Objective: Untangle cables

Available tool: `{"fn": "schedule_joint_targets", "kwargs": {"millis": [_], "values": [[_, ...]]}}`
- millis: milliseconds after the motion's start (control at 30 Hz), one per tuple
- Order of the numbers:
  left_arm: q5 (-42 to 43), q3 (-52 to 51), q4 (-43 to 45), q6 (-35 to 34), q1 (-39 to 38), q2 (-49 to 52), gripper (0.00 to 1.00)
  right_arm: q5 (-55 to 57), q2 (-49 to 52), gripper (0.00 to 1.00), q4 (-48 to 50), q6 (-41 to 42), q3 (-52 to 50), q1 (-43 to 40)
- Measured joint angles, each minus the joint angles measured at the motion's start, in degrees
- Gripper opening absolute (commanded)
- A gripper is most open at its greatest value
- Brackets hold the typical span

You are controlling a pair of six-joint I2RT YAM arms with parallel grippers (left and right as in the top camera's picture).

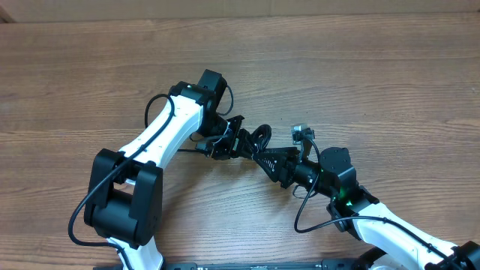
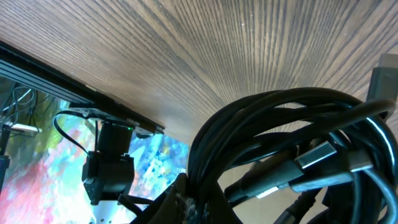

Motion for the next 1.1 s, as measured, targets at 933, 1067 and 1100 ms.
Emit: {"fn": "schedule_joint_targets", "kwargs": {"millis": [933, 1067, 1100], "values": [[-5.09, -0.07, 6.67, 22.86, 9.51, -0.07, 0.04, -4.35, -0.11, 0.04, -18.12, 4.85, 1.05, 0.37], [-5.25, -0.07, 7.98, 25.2, 11.15, -0.07, 0.04, -7.28, -0.07, 0.17, -21.49, 5.84, 0.98, 0.37], [-5.25, -0.07, 8.07, 25.53, 10.99, -0.04, 0.04, -8.07, -0.07, 0.31, -21.18, 6.27, 0.98, 0.37]]}}
